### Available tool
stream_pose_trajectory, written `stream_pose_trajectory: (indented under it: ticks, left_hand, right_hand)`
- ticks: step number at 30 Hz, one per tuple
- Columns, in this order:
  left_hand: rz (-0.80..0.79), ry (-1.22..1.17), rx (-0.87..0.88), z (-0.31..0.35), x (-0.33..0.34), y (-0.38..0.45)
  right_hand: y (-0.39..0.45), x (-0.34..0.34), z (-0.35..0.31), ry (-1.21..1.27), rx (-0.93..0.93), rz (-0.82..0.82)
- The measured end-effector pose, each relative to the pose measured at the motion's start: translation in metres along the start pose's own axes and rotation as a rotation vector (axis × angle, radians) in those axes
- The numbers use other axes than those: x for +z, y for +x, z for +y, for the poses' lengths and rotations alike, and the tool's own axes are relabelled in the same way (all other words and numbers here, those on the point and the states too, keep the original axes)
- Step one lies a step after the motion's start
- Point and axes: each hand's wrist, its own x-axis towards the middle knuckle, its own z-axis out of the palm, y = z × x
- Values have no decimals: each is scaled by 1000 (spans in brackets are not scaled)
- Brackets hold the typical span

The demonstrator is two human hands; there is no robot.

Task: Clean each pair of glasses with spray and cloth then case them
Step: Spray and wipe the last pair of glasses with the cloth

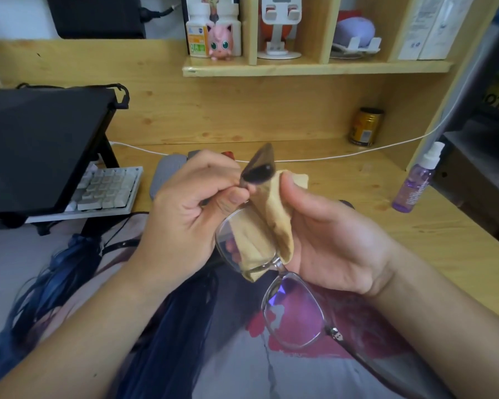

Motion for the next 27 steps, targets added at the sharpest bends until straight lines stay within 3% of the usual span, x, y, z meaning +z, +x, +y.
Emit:
stream_pose_trajectory:
  ticks: [8, 11, 16, 22, 27]
  left_hand:
    - [-83, 68, 27, -3, 1, -2]
    - [-114, 98, 53, -4, 3, -3]
    - [-195, 87, 9, -5, 9, -4]
    - [-172, 97, -26, -5, 3, -2]
    - [-214, 104, 11, -4, 5, -3]
  right_hand:
    - [-6, 4, 4, -443, 151, 82]
    - [-10, 1, -7, -464, 231, 79]
    - [-7, 11, -2, -645, 141, 170]
    - [-1, 17, 7, -590, 27, 195]
    - [-9, 16, -3, -297, 238, 37]
